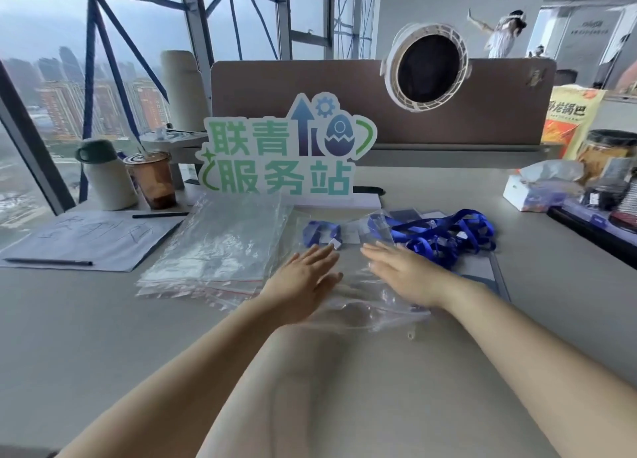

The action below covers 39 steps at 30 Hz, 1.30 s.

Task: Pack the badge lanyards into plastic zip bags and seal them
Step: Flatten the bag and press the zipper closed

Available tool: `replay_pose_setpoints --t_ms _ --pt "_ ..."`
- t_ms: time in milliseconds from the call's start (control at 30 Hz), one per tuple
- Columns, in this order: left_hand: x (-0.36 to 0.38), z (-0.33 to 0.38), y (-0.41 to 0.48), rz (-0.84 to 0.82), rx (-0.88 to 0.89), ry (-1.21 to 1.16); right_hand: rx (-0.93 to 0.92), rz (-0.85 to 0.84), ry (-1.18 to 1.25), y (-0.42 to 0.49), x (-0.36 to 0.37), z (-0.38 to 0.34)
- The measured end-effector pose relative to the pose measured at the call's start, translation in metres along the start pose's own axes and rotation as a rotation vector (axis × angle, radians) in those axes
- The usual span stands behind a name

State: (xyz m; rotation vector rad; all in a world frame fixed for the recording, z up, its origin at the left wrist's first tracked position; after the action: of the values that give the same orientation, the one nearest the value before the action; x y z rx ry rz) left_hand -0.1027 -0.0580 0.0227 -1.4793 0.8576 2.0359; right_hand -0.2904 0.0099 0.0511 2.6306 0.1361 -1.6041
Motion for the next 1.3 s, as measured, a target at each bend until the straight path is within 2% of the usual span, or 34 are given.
replay_pose_setpoints --t_ms 67,100,167,233,267,367,467,567,667,1133,1300 --pt "-0.012 0.006 -0.013 0.144 0.022 -0.141 0.006 -0.029 0.072 -0.015 0.001 -0.004" --pt "-0.015 0.008 -0.022 0.121 0.049 -0.177 -0.005 -0.074 -0.005 -0.024 0.008 -0.005" --pt "-0.006 0.01 -0.041 -0.066 0.089 -0.094 -0.024 -0.143 -0.185 -0.036 0.026 -0.001" --pt "0.009 0.007 -0.055 -0.184 0.078 0.074 -0.015 -0.089 -0.267 -0.042 0.037 0.006" --pt "0.013 0.006 -0.059 -0.16 0.058 0.098 -0.014 -0.028 -0.284 -0.046 0.037 0.006" --pt "0.006 0.012 -0.07 0.083 0.022 -0.024 -0.065 0.167 -0.263 -0.055 0.039 -0.006" --pt "0.0 0.018 -0.089 0.177 0.059 -0.109 -0.154 0.202 -0.21 -0.068 0.055 -0.027" --pt "0.001 0.021 -0.106 0.109 0.078 -0.072 -0.218 0.184 -0.205 -0.076 0.068 -0.036" --pt "0.002 0.022 -0.11 0.018 0.066 -0.047 -0.195 0.177 -0.18 -0.079 0.068 -0.036" --pt "-0.002 0.028 -0.115 0.009 0.059 0.024 -0.167 0.169 -0.26 -0.084 0.067 -0.039" --pt "0.002 0.025 -0.113 -0.061 0.051 0.062 -0.149 0.084 -0.243 -0.09 0.066 -0.035"
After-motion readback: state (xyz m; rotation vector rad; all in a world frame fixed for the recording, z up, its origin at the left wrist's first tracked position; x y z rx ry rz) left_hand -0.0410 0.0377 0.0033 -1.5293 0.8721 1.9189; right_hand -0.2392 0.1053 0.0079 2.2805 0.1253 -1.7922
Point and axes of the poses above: each hand's wrist, its own y-axis towards the middle knuckle, its own x-axis out of the palm, z = x × y, the point moved 2 cm from there along y, towards the middle knuckle, and after that the axes turned 2 degrees about z, right-handed, at the moved point
